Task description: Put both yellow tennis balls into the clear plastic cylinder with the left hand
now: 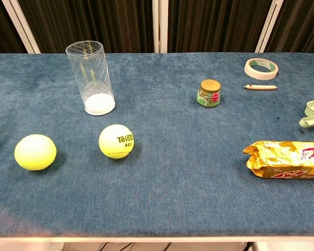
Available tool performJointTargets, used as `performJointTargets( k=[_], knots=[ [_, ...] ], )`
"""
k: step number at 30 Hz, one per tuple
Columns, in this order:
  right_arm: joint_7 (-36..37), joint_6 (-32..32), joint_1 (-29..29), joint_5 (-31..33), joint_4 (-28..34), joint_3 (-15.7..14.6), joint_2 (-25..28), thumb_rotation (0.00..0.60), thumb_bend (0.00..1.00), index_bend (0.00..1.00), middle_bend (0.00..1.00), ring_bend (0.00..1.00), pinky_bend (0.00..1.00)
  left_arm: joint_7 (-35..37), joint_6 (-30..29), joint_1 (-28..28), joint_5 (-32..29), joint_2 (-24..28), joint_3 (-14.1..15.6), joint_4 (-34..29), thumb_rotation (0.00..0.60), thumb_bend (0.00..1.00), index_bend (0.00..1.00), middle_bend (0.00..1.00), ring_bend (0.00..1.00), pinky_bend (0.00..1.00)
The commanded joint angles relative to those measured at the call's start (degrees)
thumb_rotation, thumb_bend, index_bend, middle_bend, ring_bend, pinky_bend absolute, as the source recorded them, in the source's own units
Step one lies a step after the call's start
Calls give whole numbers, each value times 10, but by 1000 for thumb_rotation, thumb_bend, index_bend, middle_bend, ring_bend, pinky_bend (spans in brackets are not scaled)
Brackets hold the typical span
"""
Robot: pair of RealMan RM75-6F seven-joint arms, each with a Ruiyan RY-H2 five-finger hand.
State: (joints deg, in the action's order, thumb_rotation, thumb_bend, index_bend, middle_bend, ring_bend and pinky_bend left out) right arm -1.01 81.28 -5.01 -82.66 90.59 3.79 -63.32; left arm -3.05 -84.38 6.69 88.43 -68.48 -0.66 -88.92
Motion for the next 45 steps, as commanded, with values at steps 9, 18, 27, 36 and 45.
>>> performJointTargets(
  k=[9,18,27,36,45],
  knots=[
    [4,4,1,-2,-1,1,1,600,248,0,0,0,0,-1,-4,0,8,0,1,0,600,64,58,25,0,88],
    [3,-2,-2,5,1,5,0,600,249,0,0,0,0,63,9,24,57,4,14,3,600,64,57,25,0,87],
    [0,3,3,4,1,2,0,600,249,0,0,0,0,67,51,56,98,-8,35,-13,600,64,57,26,0,86],
    [2,-1,-1,2,2,2,1,600,248,0,0,0,0,57,145,98,85,-66,48,0,600,62,57,26,0,86],
    [17,-3,0,7,-7,4,2,600,249,0,0,0,0,40,188,121,63,-128,45,50,600,62,57,26,0,86]
  ],
)
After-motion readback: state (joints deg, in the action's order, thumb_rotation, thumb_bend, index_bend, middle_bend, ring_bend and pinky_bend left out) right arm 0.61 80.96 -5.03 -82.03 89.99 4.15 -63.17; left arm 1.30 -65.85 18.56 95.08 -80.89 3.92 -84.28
